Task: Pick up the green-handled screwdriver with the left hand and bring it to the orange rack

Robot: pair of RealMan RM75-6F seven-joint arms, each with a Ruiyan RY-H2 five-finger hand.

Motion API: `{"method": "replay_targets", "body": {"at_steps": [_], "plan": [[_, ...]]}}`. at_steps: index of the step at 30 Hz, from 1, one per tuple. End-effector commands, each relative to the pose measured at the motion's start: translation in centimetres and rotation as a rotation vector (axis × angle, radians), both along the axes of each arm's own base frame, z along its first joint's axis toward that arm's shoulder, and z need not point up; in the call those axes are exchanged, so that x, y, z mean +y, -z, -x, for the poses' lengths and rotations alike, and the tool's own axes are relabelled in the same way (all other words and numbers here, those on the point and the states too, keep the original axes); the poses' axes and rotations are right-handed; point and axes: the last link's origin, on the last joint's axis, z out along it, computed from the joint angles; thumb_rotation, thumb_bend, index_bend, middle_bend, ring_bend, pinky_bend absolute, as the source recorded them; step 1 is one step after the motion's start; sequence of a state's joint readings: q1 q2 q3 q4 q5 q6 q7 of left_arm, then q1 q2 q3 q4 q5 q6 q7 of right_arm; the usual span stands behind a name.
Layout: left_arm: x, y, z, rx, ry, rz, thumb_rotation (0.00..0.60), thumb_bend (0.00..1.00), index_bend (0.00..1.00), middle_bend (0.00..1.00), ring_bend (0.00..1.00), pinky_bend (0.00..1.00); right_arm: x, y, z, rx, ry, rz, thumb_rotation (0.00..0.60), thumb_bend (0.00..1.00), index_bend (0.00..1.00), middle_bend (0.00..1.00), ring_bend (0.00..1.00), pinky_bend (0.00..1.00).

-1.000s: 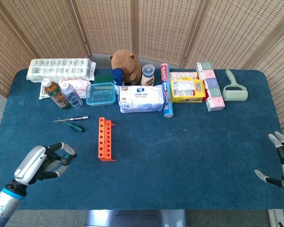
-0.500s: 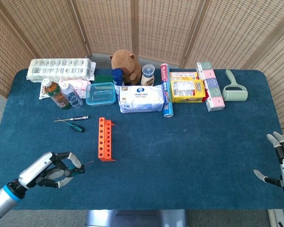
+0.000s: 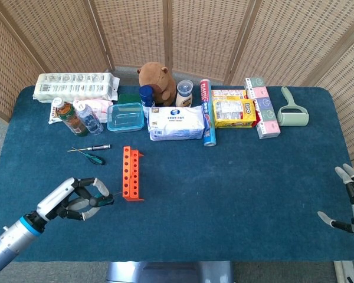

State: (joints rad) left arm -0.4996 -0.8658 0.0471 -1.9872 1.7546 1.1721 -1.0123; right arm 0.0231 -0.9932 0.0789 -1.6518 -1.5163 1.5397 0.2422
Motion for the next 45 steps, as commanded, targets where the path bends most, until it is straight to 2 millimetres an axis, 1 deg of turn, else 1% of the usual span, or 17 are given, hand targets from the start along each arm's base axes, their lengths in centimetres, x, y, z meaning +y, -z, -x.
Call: {"method": "replay_targets", "body": {"at_steps": [1, 10, 37, 42, 45], "plan": [[0.4, 0.3, 0.0, -0.011, -0.008, 0.001, 0.6, 0.44, 0.48, 1.0, 0.99, 0.98, 0.0, -0.1, 0.0, -0.001, 0.0, 0.002, 0.6, 0.02, 0.07, 0.04, 0.0, 0.0], [0.7, 1.1, 0.1, -0.004, -0.019, 0.038, 0.6, 0.44, 0.49, 1.0, 0.99, 0.98, 0.0, -0.1, 0.1, -0.003, 0.005, 0.0, 0.6, 0.02, 0.07, 0.04, 0.0, 0.0], [1.2, 2.2, -0.2, 0.038, -0.029, 0.03, 0.6, 0.44, 0.49, 1.0, 0.99, 0.98, 0.0, -0.3, 0.1, -0.01, 0.005, 0.004, 0.6, 0.02, 0.07, 0.04, 0.0, 0.0], [1.2, 2.2, -0.2, 0.024, -0.032, 0.034, 0.6, 0.44, 0.49, 1.0, 0.99, 0.98, 0.0, -0.4, 0.1, -0.012, 0.005, 0.005, 0.6, 0.02, 0.07, 0.04, 0.0, 0.0], [1.1, 1.9, -0.4, 0.016, -0.027, 0.028, 0.6, 0.44, 0.49, 1.0, 0.99, 0.98, 0.0, -0.4, 0.1, -0.013, 0.005, 0.007, 0.6, 0.02, 0.07, 0.04, 0.0, 0.0]]}}
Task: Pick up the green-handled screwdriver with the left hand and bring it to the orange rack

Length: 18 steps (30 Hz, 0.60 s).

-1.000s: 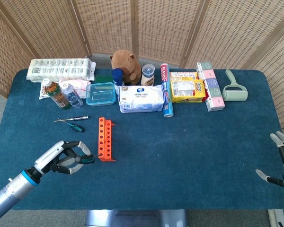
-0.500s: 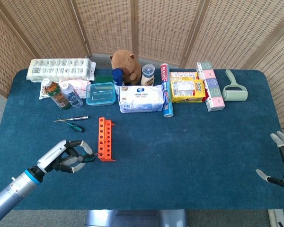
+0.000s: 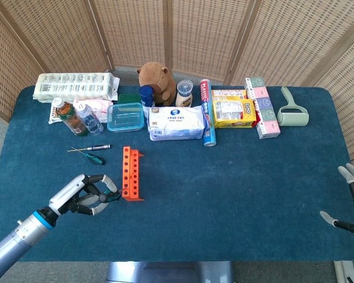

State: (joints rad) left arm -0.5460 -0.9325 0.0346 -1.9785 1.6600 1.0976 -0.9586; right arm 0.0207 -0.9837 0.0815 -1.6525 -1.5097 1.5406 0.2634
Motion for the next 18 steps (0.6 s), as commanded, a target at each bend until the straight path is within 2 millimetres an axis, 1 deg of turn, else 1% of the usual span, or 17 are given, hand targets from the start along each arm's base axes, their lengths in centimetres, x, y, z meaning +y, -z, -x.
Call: {"method": "replay_targets", "body": {"at_steps": [1, 8, 18], "plan": [[-0.17, -0.41, -0.1, -0.006, 0.005, -0.007, 0.6, 0.44, 0.49, 1.0, 0.99, 0.98, 0.0, -0.01, 0.01, 0.0, 0.0, 0.0, 0.6, 0.02, 0.07, 0.04, 0.0, 0.0], [-0.66, -1.34, -0.33, -0.005, 0.017, -0.018, 0.6, 0.44, 0.48, 1.0, 0.99, 0.98, -0.02, 0.09, -0.04, 0.001, -0.001, -0.004, 0.6, 0.02, 0.07, 0.04, 0.0, 0.0], [-0.64, -0.87, -0.31, 0.004, 0.015, 0.002, 0.6, 0.44, 0.49, 1.0, 0.99, 0.98, 0.0, -0.01, -0.02, 0.0, -0.001, -0.001, 0.6, 0.02, 0.07, 0.04, 0.0, 0.0]]}}
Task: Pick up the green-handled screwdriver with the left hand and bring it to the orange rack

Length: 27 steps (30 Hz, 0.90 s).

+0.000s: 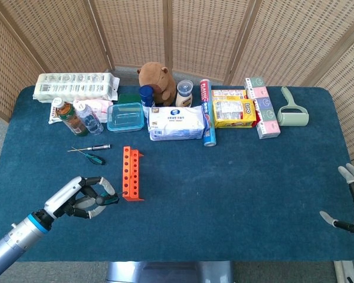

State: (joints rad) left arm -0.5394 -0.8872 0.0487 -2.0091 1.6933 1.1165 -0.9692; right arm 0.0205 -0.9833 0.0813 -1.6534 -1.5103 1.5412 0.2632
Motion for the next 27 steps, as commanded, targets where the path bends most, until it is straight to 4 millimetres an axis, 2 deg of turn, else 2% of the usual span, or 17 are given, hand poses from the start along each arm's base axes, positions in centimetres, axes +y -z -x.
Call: {"method": "replay_targets", "body": {"at_steps": [1, 27], "plan": [[0.02, 0.23, -0.03, 0.004, 0.001, 0.006, 0.6, 0.44, 0.49, 1.0, 0.99, 0.98, -0.03, 0.0, 0.0, 0.0, 0.0, -0.001, 0.6, 0.02, 0.07, 0.04, 0.0, 0.0], [0.71, 1.22, 0.26, 0.03, -0.025, 0.006, 0.6, 0.44, 0.48, 1.0, 0.99, 0.98, -0.01, -0.19, 0.04, -0.008, 0.001, 0.0, 0.6, 0.02, 0.07, 0.04, 0.0, 0.0]]}}
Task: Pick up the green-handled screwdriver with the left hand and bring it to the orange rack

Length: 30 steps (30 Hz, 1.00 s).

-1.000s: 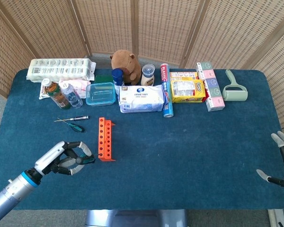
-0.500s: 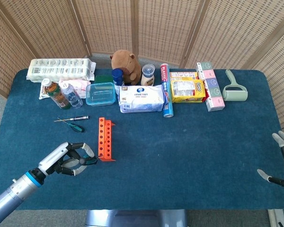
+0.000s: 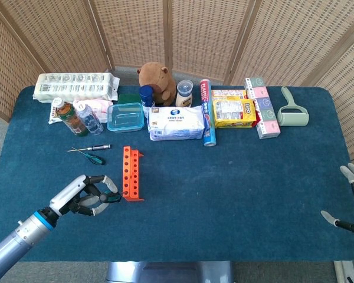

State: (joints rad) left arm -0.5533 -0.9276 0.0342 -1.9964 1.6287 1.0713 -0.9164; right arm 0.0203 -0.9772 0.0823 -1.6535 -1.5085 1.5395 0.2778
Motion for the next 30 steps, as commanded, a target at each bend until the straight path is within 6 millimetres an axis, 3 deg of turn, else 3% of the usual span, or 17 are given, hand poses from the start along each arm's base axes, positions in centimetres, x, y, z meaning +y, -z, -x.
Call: {"method": "replay_targets", "body": {"at_steps": [1, 17, 30], "plan": [[0.0, 0.1, 0.0, -0.002, -0.002, 0.001, 0.6, 0.44, 0.48, 1.0, 0.99, 0.98, 0.0, 0.0, 0.0, 0.001, -0.001, 0.0, 0.6, 0.02, 0.07, 0.04, 0.0, 0.0], [2.2, 1.5, 1.1, -0.051, -0.105, 0.04, 0.6, 0.44, 0.49, 1.0, 0.99, 0.98, 0.0, -0.2, 0.0, -0.004, 0.001, 0.004, 0.6, 0.02, 0.07, 0.04, 0.0, 0.0], [2.8, 2.6, 2.1, -0.049, -0.133, 0.053, 0.6, 0.44, 0.49, 1.0, 0.99, 0.98, 0.0, -0.1, 0.1, -0.005, 0.001, 0.001, 0.6, 0.02, 0.07, 0.04, 0.0, 0.0]]}}
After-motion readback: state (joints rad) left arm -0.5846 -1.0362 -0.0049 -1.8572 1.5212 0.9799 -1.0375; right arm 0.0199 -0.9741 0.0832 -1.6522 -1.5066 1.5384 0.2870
